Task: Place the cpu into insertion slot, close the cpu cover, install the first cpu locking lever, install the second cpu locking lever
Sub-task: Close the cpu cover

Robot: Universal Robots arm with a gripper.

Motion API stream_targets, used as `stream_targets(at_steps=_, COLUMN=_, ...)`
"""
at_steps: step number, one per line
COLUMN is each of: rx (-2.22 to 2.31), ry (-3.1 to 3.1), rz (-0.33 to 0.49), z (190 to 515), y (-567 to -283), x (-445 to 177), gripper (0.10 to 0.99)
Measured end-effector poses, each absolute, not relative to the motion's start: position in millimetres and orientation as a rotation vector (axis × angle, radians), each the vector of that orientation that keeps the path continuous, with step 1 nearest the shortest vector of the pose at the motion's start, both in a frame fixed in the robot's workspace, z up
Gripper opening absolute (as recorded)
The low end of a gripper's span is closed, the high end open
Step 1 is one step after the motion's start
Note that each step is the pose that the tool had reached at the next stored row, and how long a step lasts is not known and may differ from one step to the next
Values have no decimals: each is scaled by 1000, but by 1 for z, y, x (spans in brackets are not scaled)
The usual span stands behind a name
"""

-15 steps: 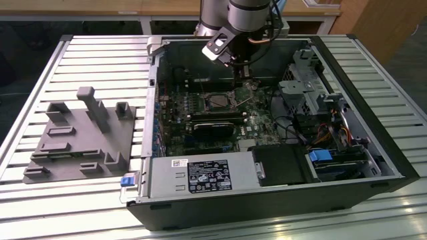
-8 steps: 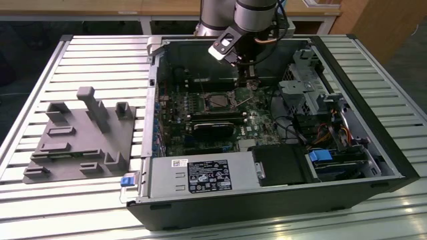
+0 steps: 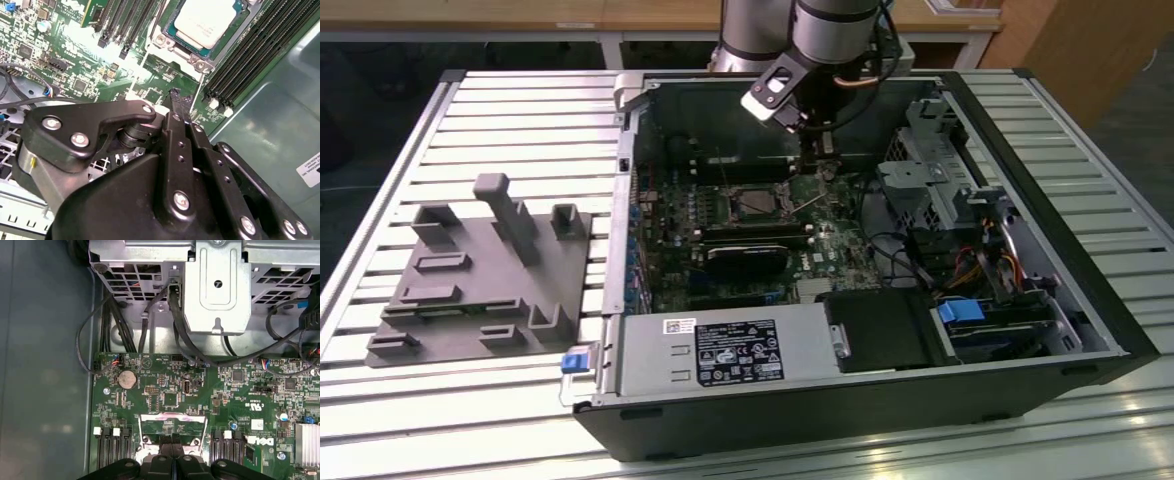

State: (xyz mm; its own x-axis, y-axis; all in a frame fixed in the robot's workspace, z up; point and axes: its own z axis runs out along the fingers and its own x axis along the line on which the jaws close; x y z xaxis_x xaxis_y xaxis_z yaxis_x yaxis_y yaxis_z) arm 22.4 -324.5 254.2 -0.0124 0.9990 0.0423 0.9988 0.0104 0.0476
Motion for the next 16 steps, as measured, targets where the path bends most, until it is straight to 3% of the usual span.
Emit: stream_targets(at_steps=16, rx=2205, ry=2231, rz=100, z=254, y=-333, x=26, gripper=106)
